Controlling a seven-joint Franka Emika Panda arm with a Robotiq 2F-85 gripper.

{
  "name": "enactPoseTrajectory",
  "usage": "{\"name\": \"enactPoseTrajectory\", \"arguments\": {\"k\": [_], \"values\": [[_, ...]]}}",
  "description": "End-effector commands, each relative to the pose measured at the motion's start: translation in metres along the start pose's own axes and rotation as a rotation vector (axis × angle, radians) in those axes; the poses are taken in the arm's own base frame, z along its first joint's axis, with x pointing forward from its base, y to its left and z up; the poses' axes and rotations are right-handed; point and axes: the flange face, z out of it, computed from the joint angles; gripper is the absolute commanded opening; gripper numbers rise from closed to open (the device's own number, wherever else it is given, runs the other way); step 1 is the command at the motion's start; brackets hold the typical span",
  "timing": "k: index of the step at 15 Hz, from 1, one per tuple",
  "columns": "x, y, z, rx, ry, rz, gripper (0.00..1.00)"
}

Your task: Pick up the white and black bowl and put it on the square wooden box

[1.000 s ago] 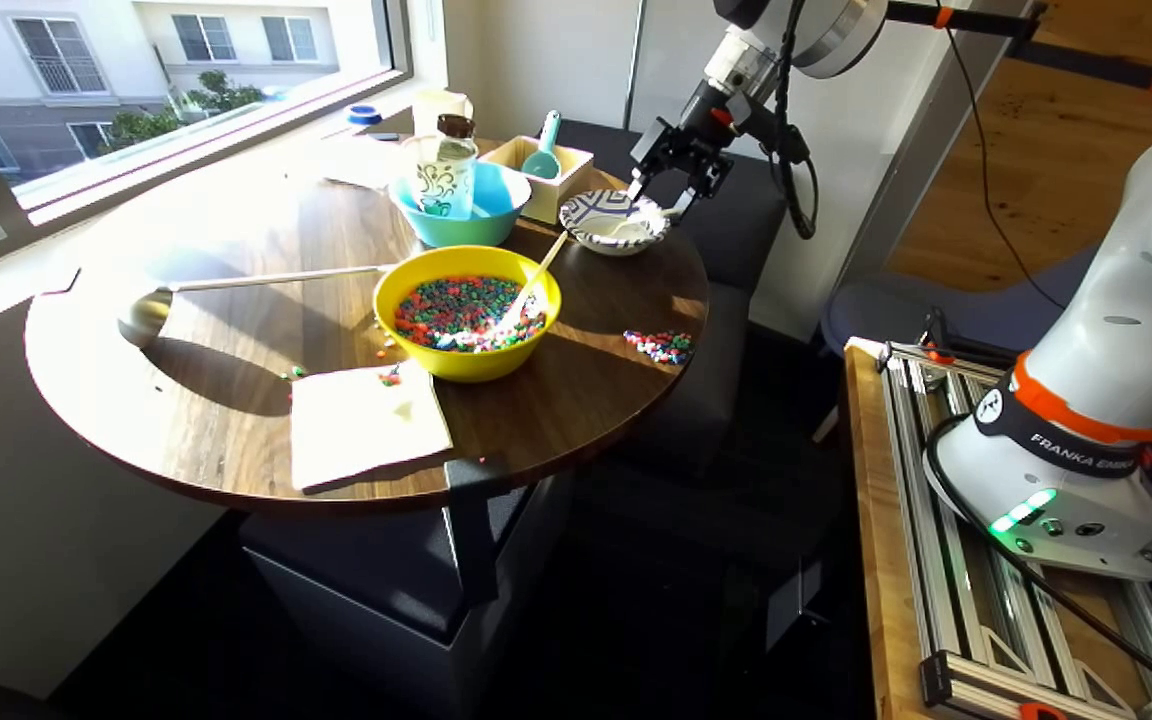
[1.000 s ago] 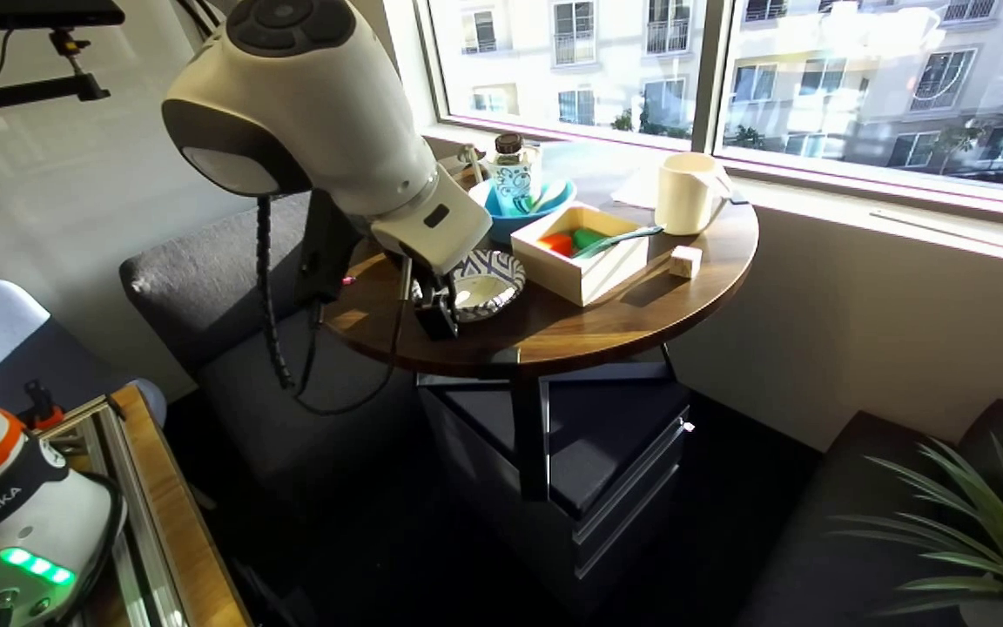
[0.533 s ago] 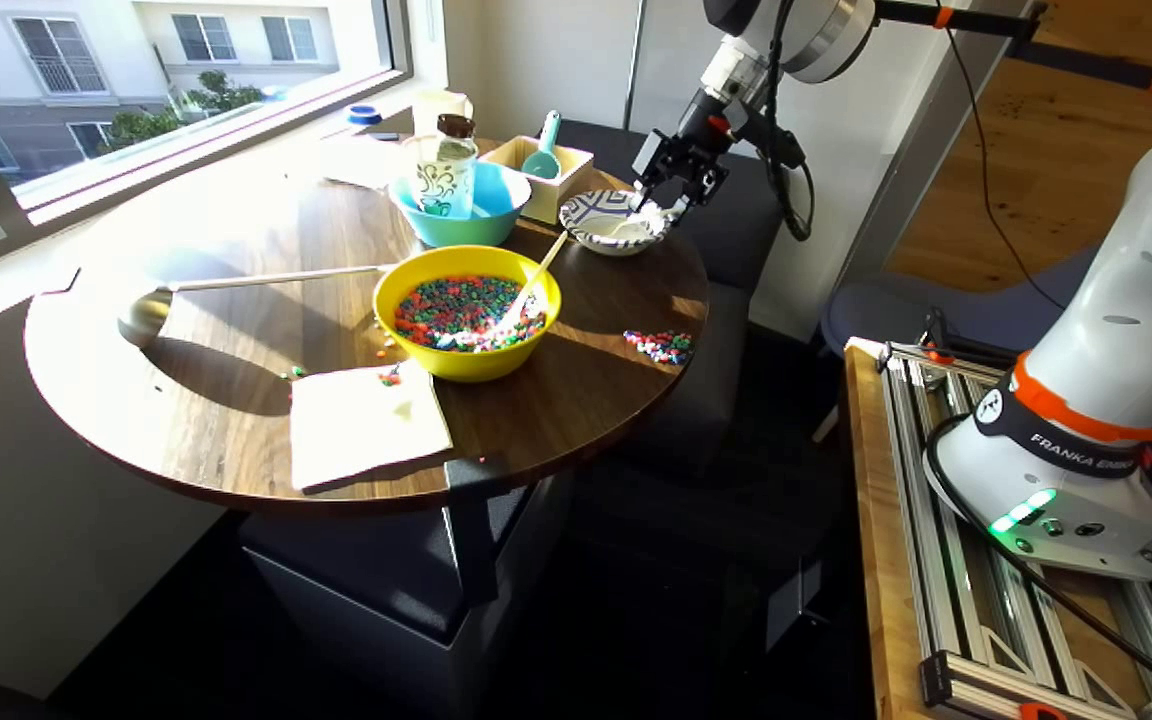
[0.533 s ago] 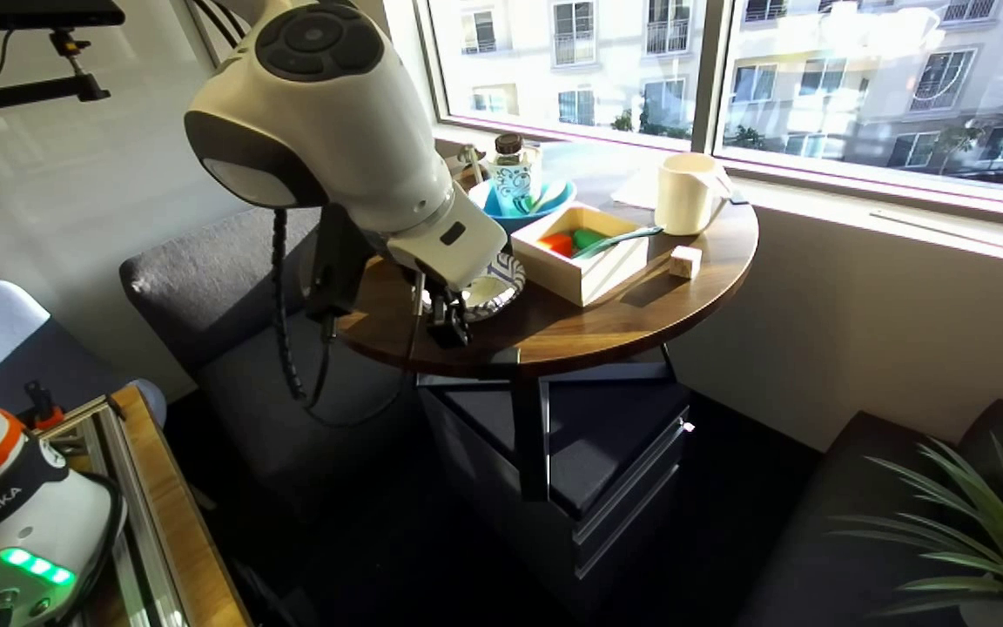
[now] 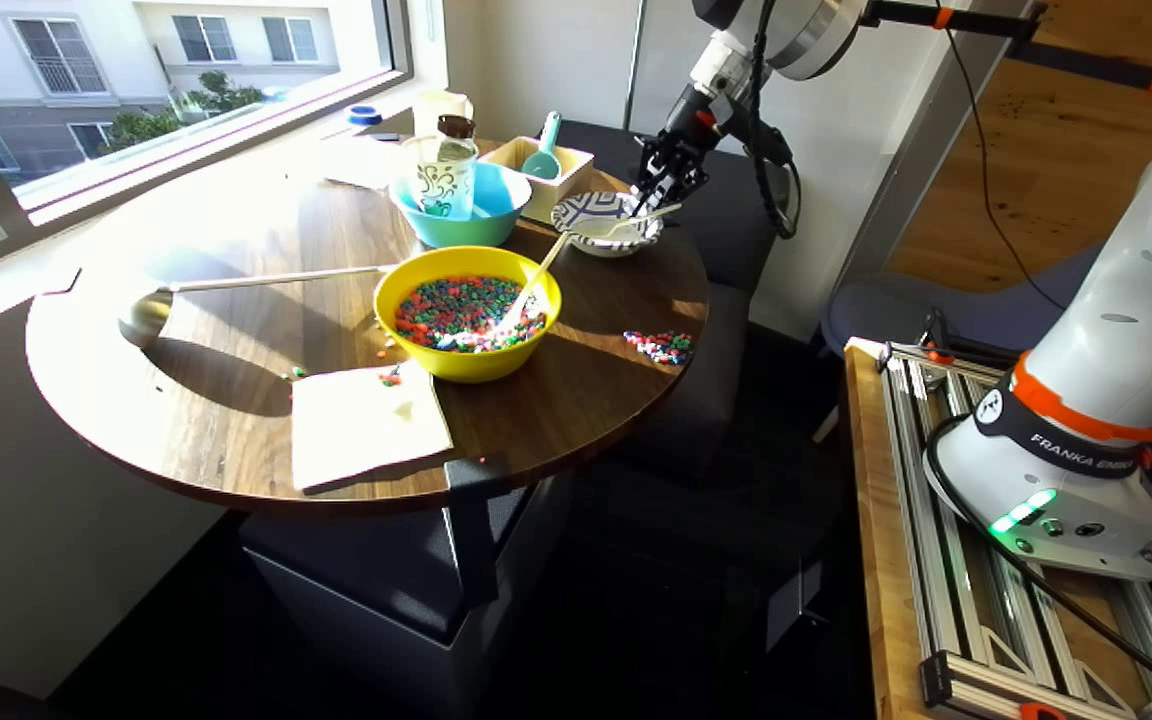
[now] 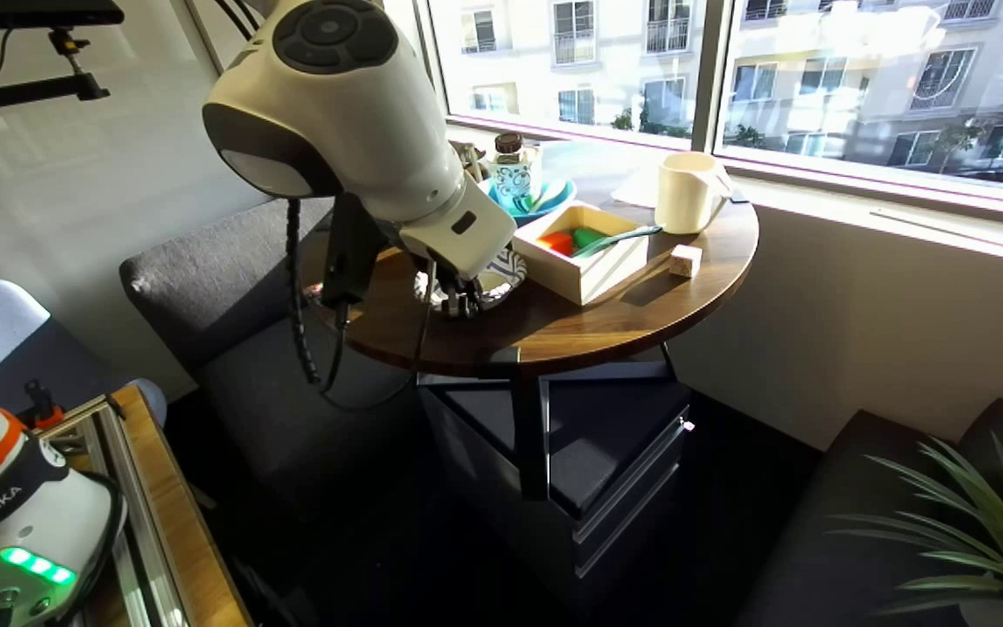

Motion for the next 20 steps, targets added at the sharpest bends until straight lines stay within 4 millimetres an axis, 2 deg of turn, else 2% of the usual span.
{"name": "enactPoseTrajectory", "arguments": {"k": [1,3,4,8,13,16,20], "values": [[-0.002,0.006,-0.002,-0.034,-0.032,-0.007,0.02],[-0.007,0.012,-0.015,-0.035,-0.050,-0.041,0.00],[-0.010,0.017,-0.023,-0.025,-0.070,-0.061,0.03],[-0.018,0.028,-0.058,0.104,-0.100,-0.107,0.02],[-0.010,0.033,-0.107,0.263,-0.013,-0.023,0.02],[0.001,0.025,-0.128,0.321,0.067,0.065,0.02],[0.033,-0.005,-0.132,0.299,0.074,0.134,0.02]]}}
